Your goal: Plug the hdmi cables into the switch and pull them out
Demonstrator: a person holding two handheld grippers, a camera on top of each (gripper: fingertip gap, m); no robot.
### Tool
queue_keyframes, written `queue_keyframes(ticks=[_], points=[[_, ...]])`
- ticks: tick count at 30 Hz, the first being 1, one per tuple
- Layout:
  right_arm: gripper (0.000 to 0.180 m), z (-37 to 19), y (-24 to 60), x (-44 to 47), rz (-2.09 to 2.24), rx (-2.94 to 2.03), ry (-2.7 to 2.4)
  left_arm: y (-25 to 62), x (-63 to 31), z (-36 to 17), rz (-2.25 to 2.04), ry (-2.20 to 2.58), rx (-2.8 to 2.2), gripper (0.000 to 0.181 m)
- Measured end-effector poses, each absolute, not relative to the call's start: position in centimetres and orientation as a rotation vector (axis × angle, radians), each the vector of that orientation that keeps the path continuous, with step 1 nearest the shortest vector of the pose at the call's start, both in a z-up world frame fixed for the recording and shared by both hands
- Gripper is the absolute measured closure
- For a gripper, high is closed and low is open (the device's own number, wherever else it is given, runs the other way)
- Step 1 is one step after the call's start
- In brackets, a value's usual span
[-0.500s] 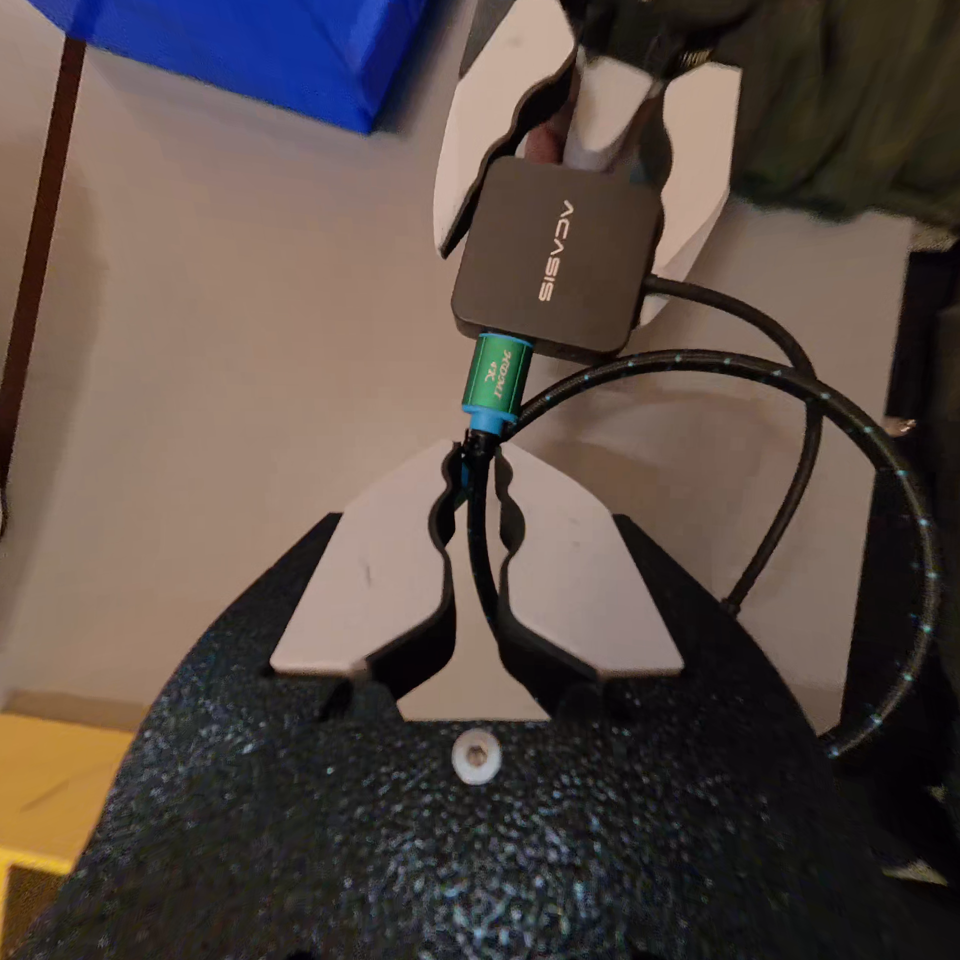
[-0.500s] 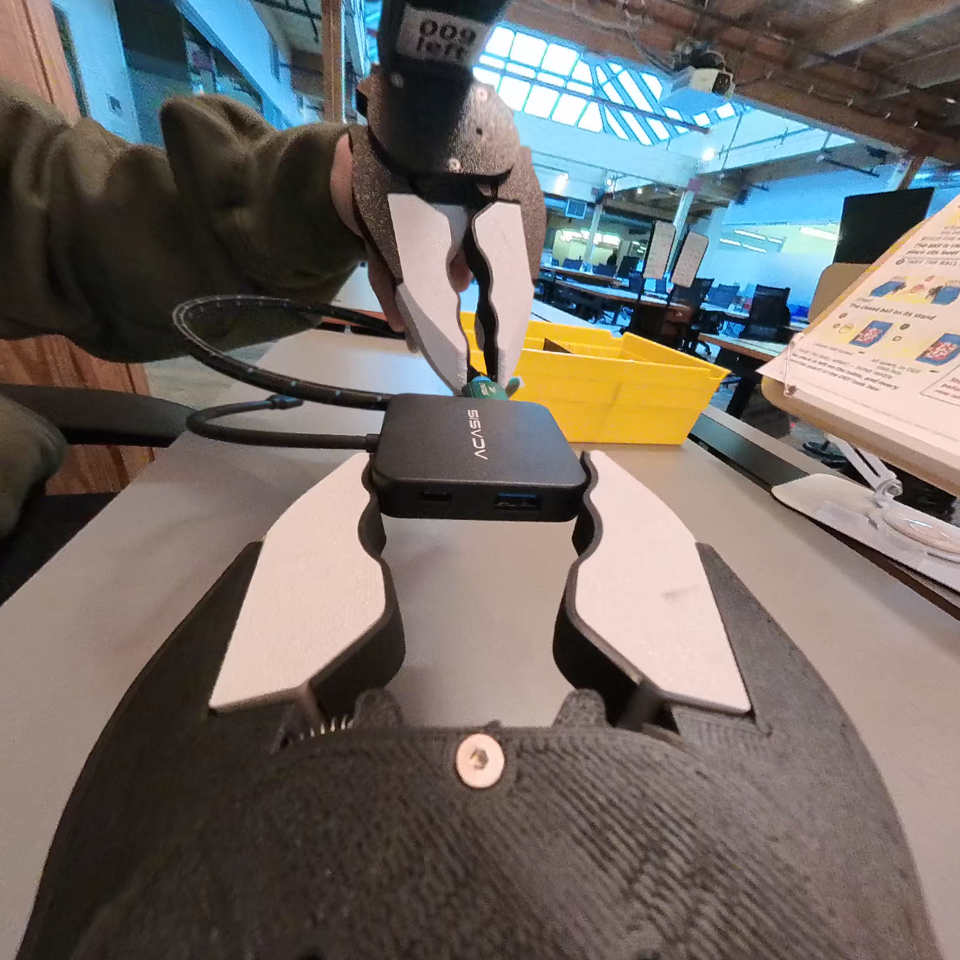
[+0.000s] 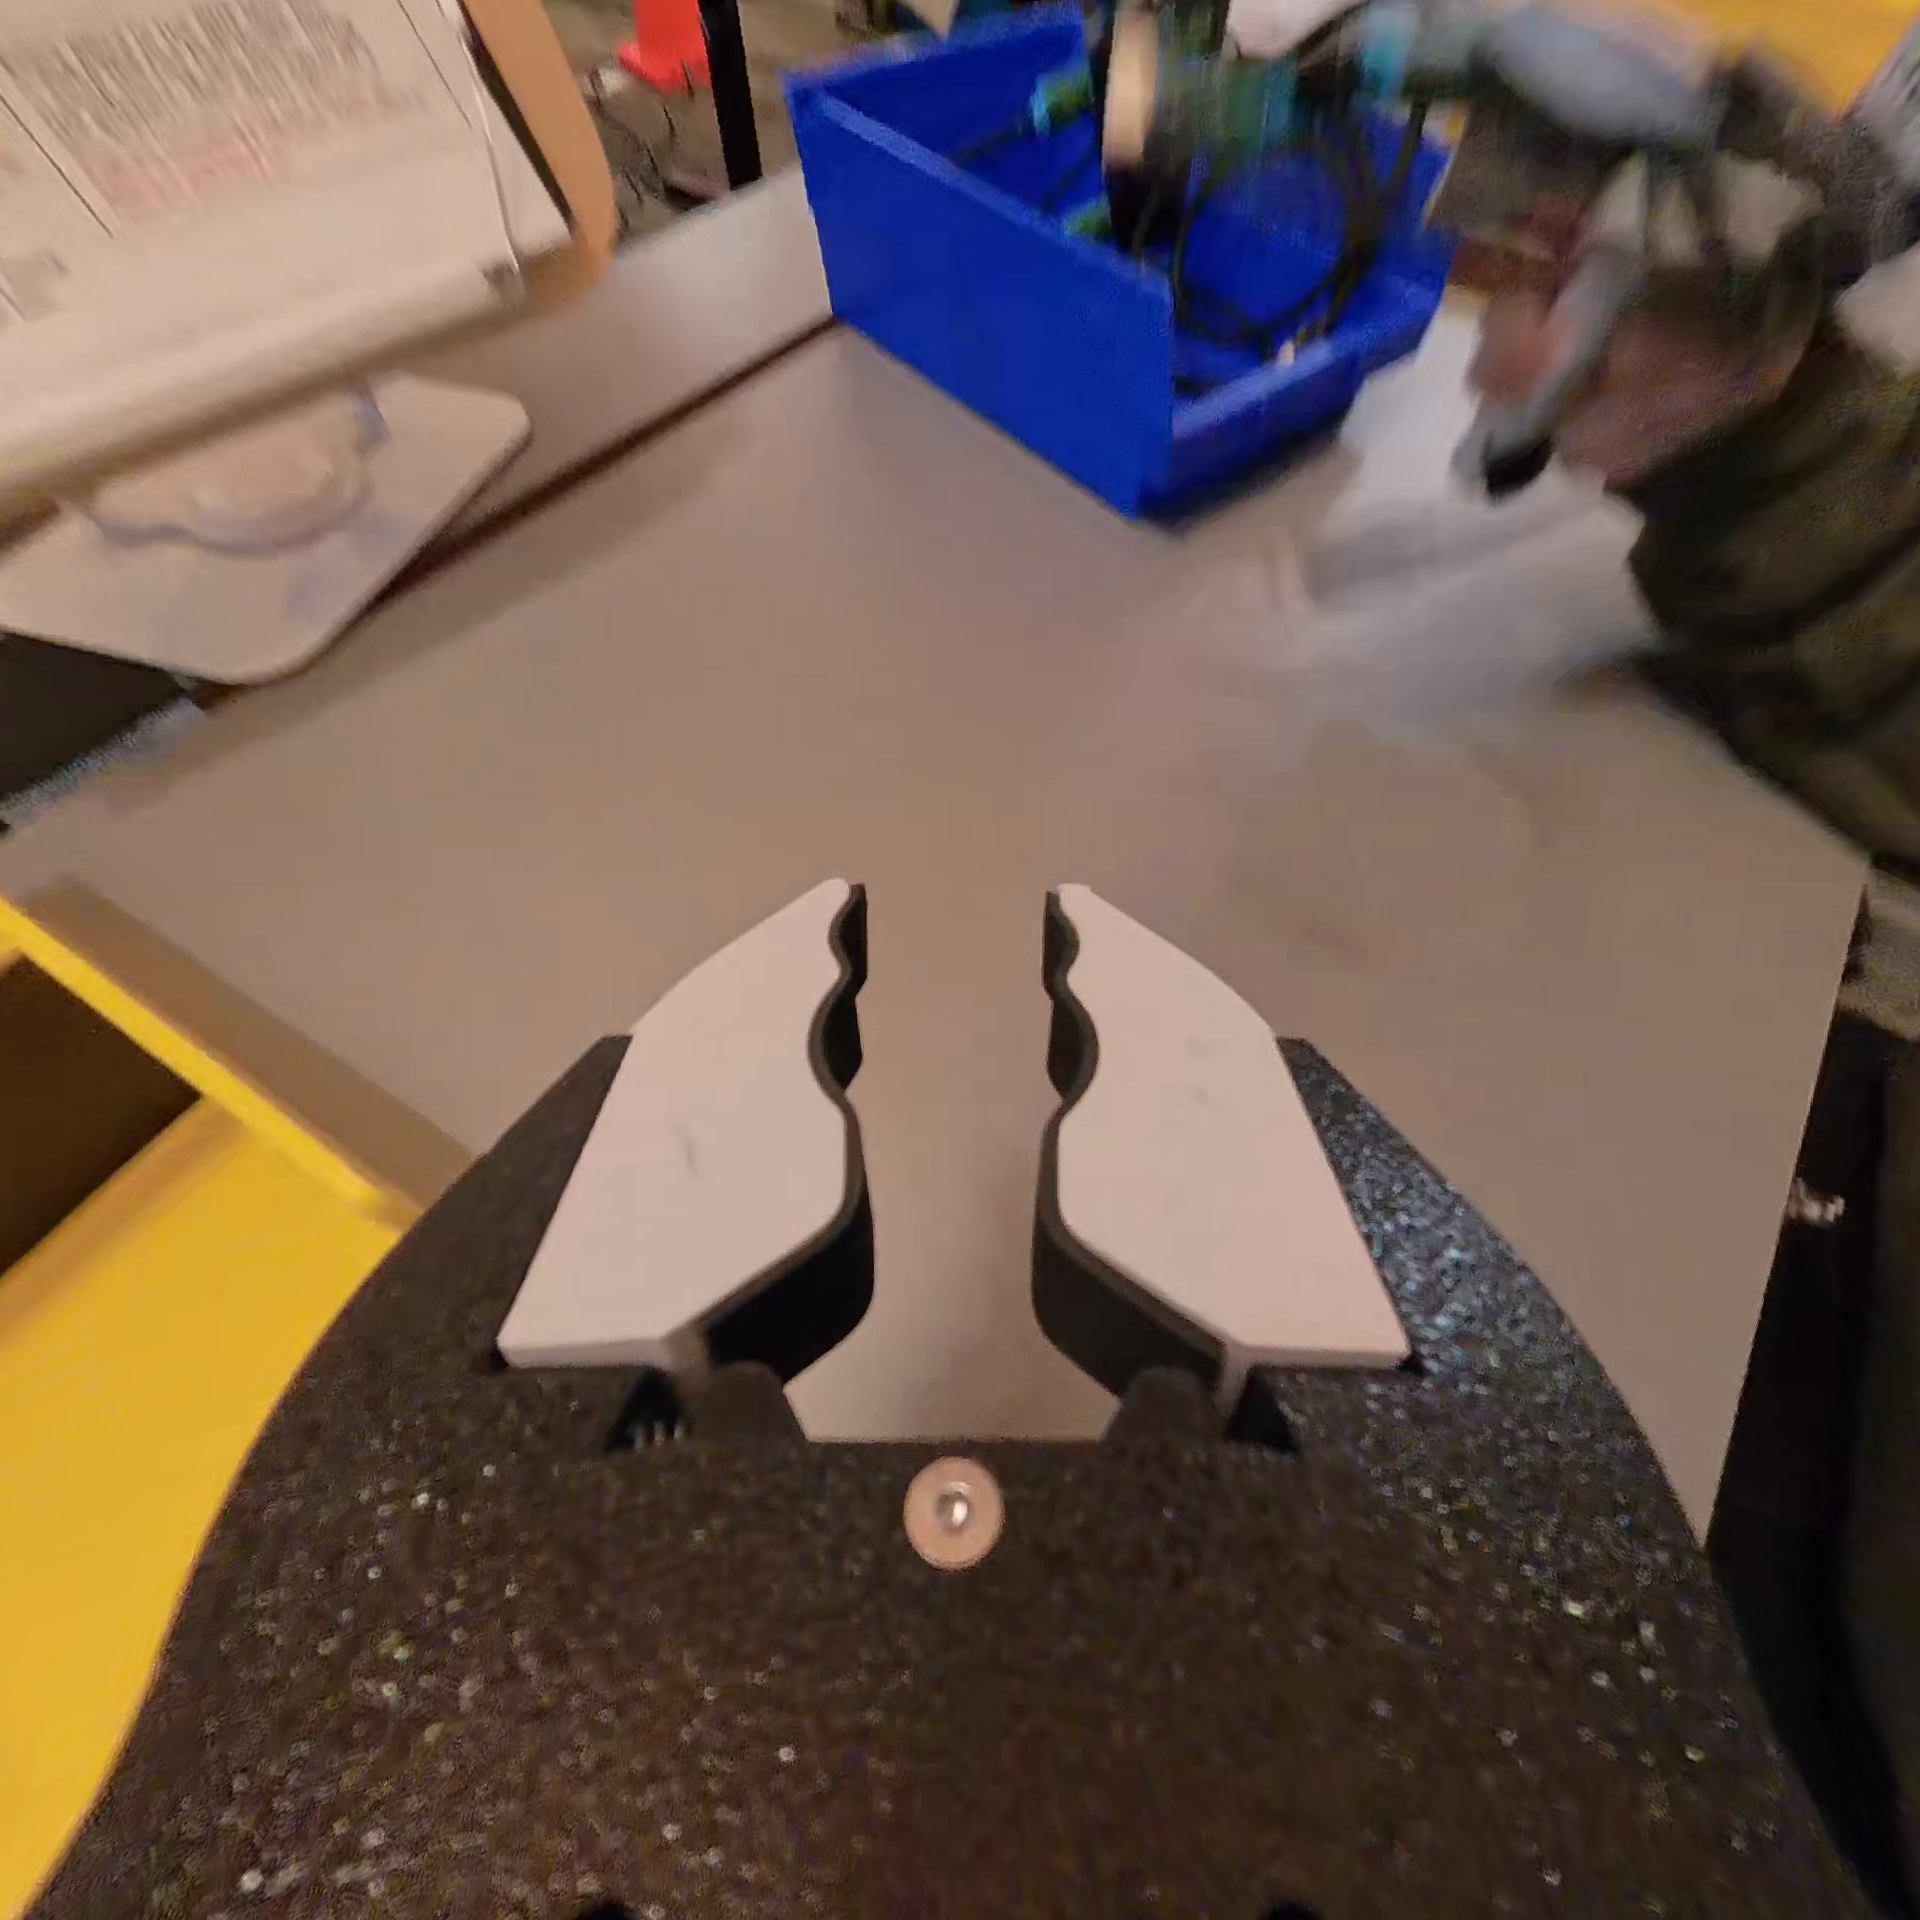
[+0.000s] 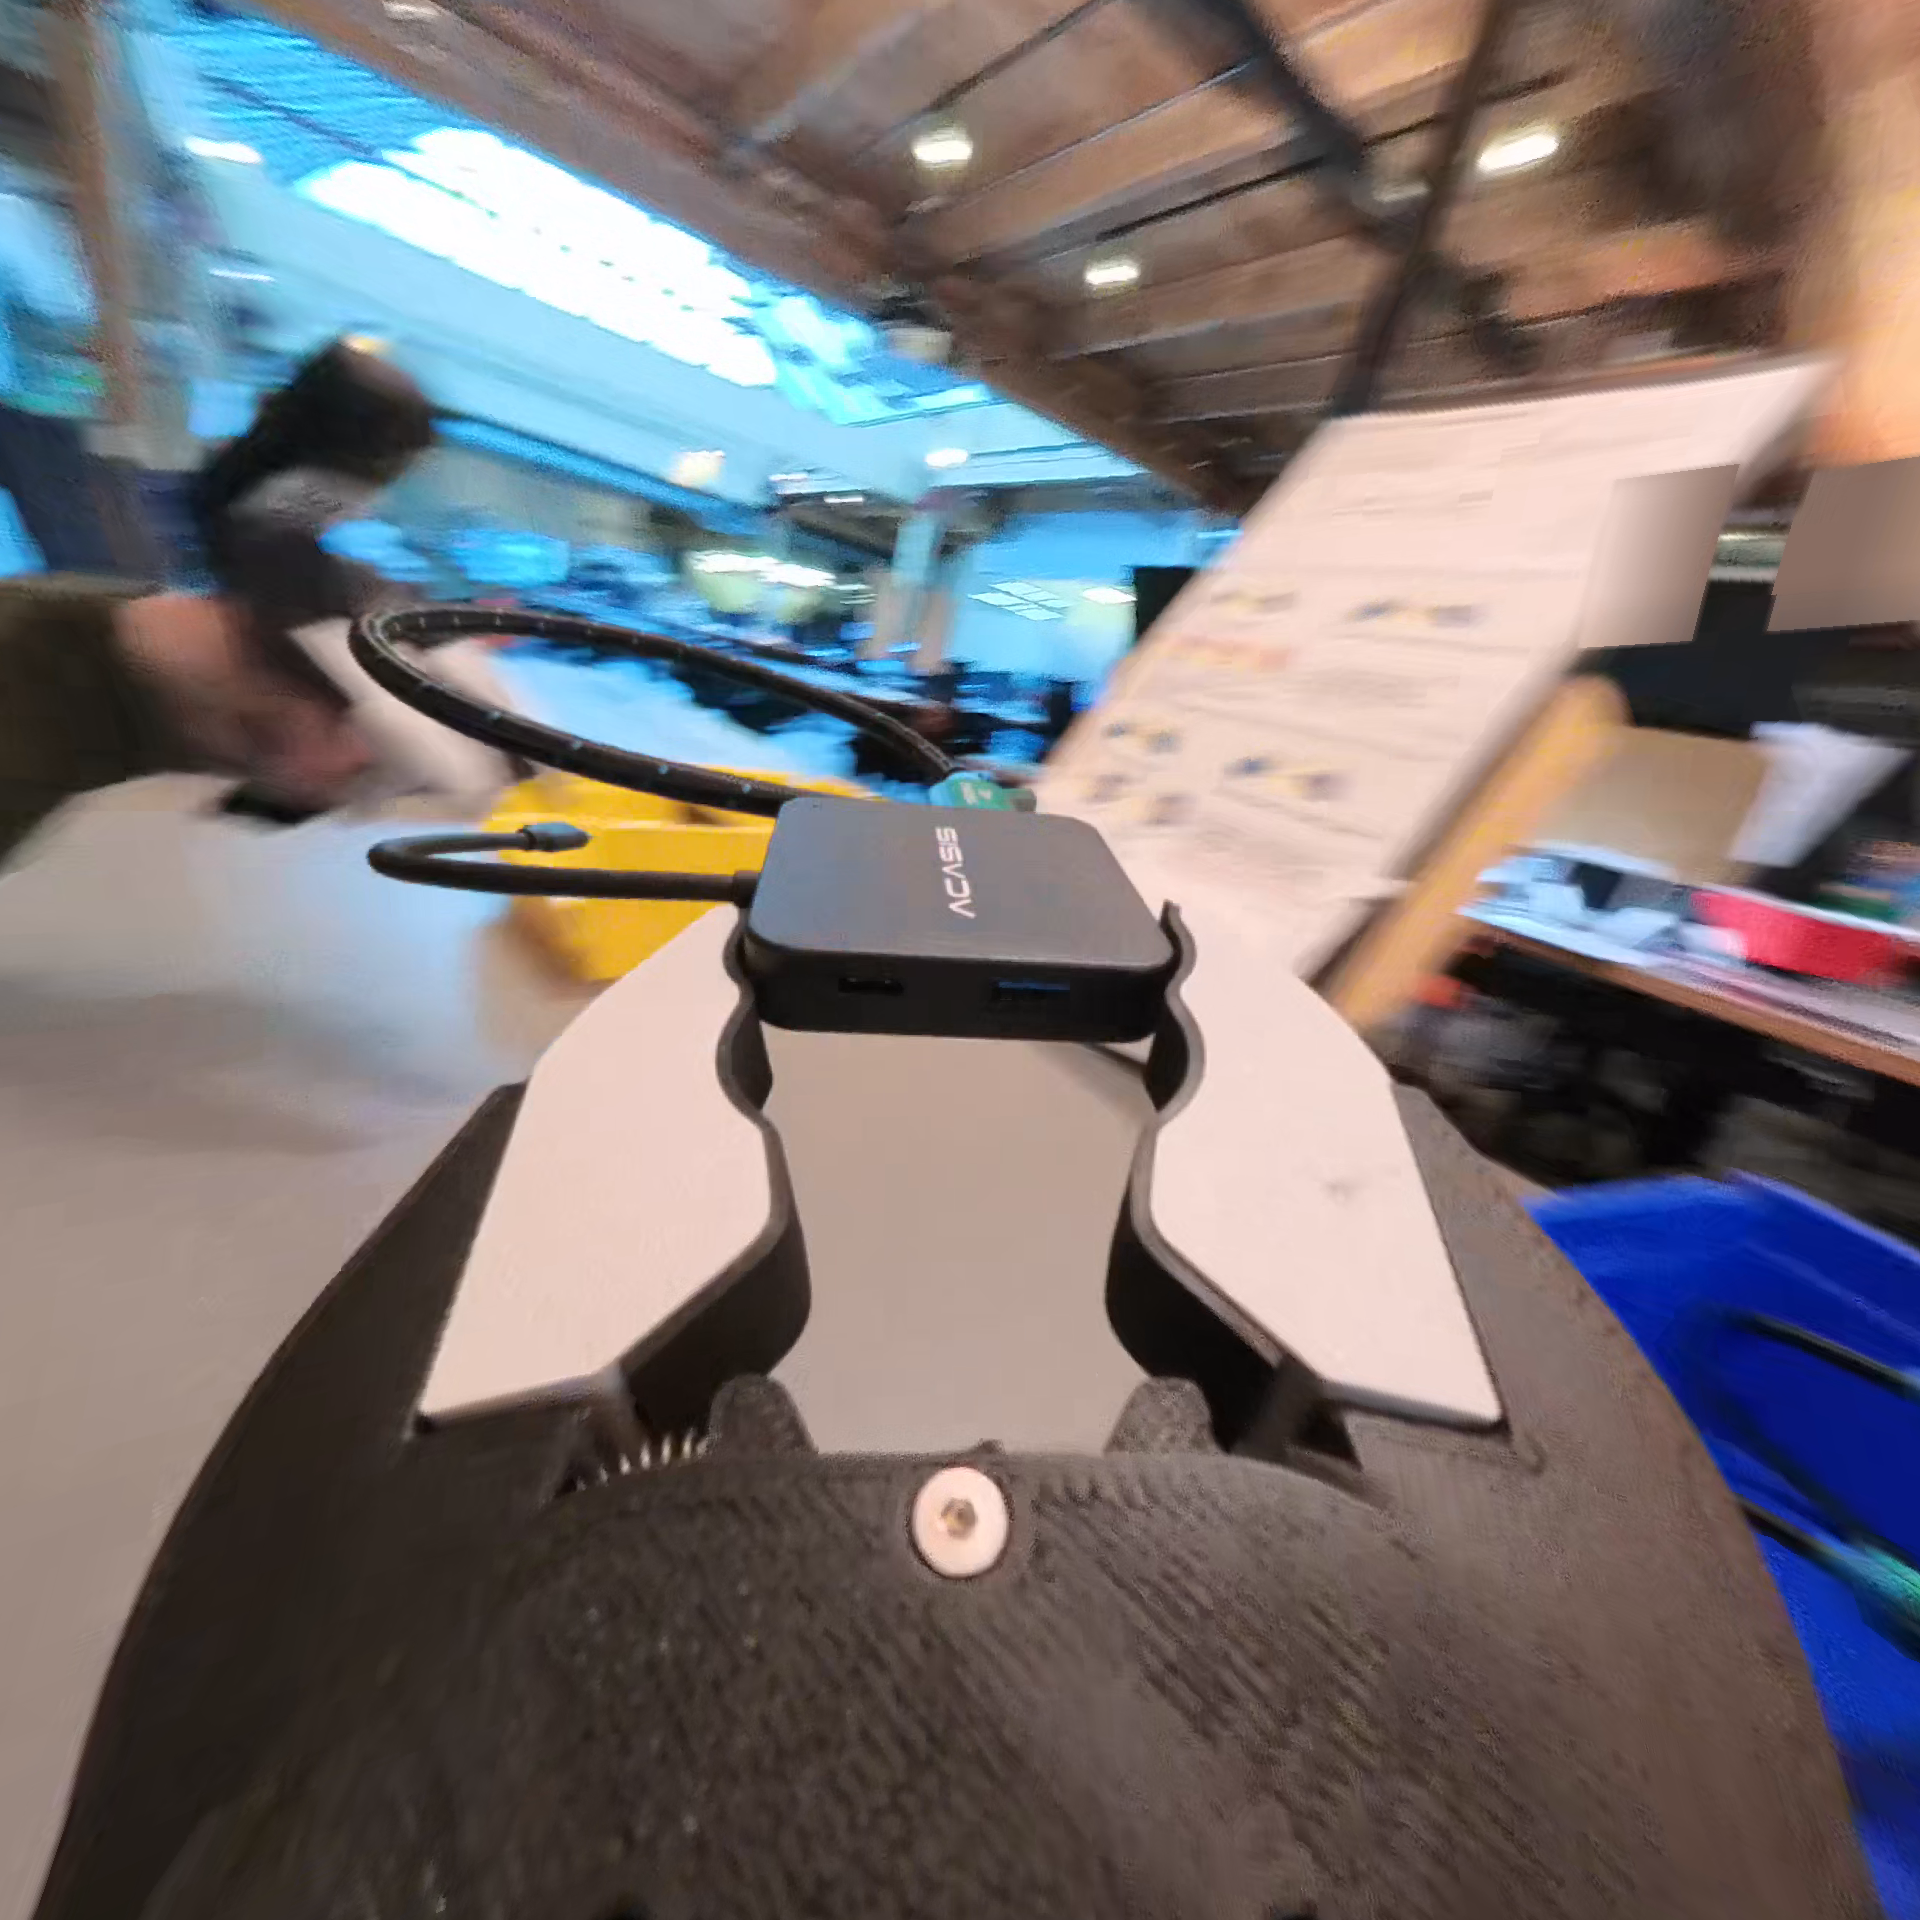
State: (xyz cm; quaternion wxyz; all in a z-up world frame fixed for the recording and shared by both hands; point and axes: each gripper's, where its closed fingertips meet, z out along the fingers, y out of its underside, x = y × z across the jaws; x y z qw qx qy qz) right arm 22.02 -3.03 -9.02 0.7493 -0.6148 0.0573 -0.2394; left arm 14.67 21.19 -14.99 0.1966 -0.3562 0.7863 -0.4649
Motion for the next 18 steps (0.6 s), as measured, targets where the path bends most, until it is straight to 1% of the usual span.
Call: queue_keyframes(ticks=[3, 6, 8, 11, 14, 16, 18], points=[[0.107, -7.5, -10.6, 26.8, -0.935, -1.301, 0.413, 21.6, 12.7, -18.3, -1.229, 2.285, -0.991, 0.149], [0.107, -8.2, -17.0, 30.4, -1.318, -1.357, 0.646, 21.0, 11.5, -20.3, -1.234, 2.347, -1.002, 0.15], [0.107, -8.8, -19.1, 32.1, -1.502, -1.421, 0.707, 20.5, 11.1, -20.8, -1.242, 2.37, -0.997, 0.151], [0.106, -10.4, -19.1, 34.3, -1.608, -1.556, 0.728, 19.2, 10.4, -21.2, -1.249, 2.431, -0.938, 0.151], [0.106, -13.4, -18.3, 36.3, -1.585, -1.696, 0.855, 18.4, 10.4, -21.8, -1.202, 2.458, -0.908, 0.151], [0.106, -14.0, -17.9, 36.6, -1.626, -1.711, 0.89, 17.9, 10.7, -21.9, -1.207, 2.444, -0.941, 0.151], [0.107, -14.8, -17.7, 36.5, -1.579, -1.787, 0.93, 17.1, 10.9, -21.7, -1.259, 2.437, -0.976, 0.151]])
